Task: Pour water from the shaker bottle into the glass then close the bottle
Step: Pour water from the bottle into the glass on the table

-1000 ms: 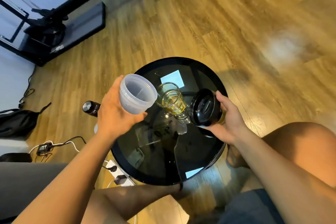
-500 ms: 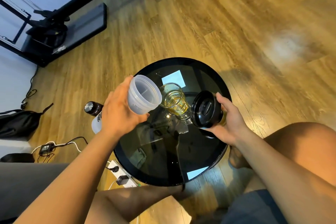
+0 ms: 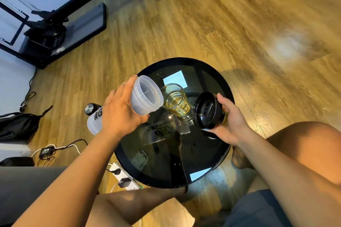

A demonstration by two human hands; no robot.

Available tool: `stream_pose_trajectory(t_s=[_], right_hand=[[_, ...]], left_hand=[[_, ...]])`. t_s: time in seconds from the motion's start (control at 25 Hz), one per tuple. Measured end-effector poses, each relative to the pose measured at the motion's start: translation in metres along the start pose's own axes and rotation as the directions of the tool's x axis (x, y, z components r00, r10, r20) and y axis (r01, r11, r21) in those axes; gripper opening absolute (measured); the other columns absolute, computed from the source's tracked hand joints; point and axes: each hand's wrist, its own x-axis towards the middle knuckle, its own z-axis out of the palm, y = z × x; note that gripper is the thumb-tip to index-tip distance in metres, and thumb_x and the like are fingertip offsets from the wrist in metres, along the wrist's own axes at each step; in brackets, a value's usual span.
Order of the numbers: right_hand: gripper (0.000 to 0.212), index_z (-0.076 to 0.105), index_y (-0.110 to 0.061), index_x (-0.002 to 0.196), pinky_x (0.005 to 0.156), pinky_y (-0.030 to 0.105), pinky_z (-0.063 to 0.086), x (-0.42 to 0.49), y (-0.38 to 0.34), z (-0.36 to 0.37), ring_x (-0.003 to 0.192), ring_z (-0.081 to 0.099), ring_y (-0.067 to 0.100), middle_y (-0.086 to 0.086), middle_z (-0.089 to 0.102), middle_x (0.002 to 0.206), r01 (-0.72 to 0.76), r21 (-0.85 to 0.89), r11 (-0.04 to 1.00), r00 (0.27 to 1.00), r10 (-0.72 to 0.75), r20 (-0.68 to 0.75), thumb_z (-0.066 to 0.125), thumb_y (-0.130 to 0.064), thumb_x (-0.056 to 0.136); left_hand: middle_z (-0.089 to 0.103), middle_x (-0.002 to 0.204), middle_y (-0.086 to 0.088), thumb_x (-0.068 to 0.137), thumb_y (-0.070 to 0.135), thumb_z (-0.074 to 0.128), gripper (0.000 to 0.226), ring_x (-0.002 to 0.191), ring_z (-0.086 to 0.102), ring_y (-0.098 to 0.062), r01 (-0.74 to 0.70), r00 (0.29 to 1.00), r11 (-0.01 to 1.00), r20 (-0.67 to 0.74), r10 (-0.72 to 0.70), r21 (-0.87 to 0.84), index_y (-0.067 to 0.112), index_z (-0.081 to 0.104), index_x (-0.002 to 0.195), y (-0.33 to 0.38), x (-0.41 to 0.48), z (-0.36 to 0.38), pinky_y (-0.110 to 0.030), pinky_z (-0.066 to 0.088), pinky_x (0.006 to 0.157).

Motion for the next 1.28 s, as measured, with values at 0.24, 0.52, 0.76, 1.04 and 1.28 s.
stream_pose_trajectory(t_s=[0.24, 0.52, 0.76, 1.04, 1.28], right_hand=[[0.084, 0.064, -0.015, 0.124, 0.082, 0.059, 0.056, 0.0009, 0.0004, 0.0004, 0.113, 0.062, 0.046, 0.022, 0.062, 0.128, -0.004, -0.004, 1.000, 1.000, 0.004, 0.013, 0.090, -0.045, 0.050], [0.090, 0.063, -0.016, 0.125, 0.082, 0.060, 0.056, 0.0009, 0.0000, -0.0017, 0.113, 0.061, 0.047, 0.022, 0.062, 0.129, -0.001, -0.014, 1.000, 1.000, 0.002, 0.022, 0.093, -0.045, 0.045], [0.090, 0.062, -0.016, 0.126, 0.084, 0.061, 0.055, 0.0014, -0.0001, -0.0019, 0.115, 0.060, 0.047, 0.023, 0.061, 0.130, 0.001, -0.018, 1.000, 0.999, -0.001, 0.038, 0.092, -0.045, 0.047], [0.089, 0.063, -0.017, 0.126, 0.081, 0.059, 0.056, 0.0012, -0.0003, -0.0002, 0.112, 0.062, 0.047, 0.023, 0.062, 0.128, 0.003, -0.029, 1.000, 0.999, -0.002, 0.032, 0.091, -0.046, 0.047], [0.083, 0.063, -0.018, 0.125, 0.084, 0.060, 0.056, 0.0011, -0.0008, -0.0001, 0.114, 0.061, 0.047, 0.022, 0.061, 0.128, 0.008, -0.034, 0.999, 0.999, -0.006, 0.040, 0.088, -0.047, 0.051]], left_hand=[[0.055, 0.147, -0.001, 0.059, 0.027, 0.092, 0.112, 0.120, 0.057, -0.034, -0.038, 0.999, 0.998, 0.010, 0.038, 0.058, 0.022, 0.037, 0.156, -0.0013, -0.0012, -0.0022, -0.053, 0.045, 0.100], [0.053, 0.150, -0.002, 0.060, 0.028, 0.093, 0.113, 0.125, 0.055, -0.035, -0.031, 0.999, 0.996, 0.011, 0.030, 0.080, 0.020, 0.036, 0.158, 0.0030, -0.0009, -0.0054, -0.055, 0.044, 0.103], [0.052, 0.150, -0.003, 0.060, 0.027, 0.093, 0.114, 0.126, 0.054, -0.035, -0.043, 0.999, 0.995, 0.023, 0.041, 0.093, 0.020, 0.035, 0.158, 0.0033, -0.0006, -0.0068, -0.055, 0.044, 0.102], [0.050, 0.153, -0.003, 0.058, 0.028, 0.094, 0.116, 0.127, 0.054, -0.035, -0.047, 0.999, 0.994, 0.018, 0.045, 0.101, 0.020, 0.035, 0.158, 0.0023, -0.0004, -0.0079, -0.054, 0.044, 0.102], [0.054, 0.149, -0.004, 0.057, 0.027, 0.094, 0.115, 0.122, 0.056, -0.035, -0.063, 0.998, 0.993, -0.008, 0.064, 0.101, 0.019, 0.037, 0.157, 0.0018, 0.0002, -0.0098, -0.052, 0.045, 0.099]])
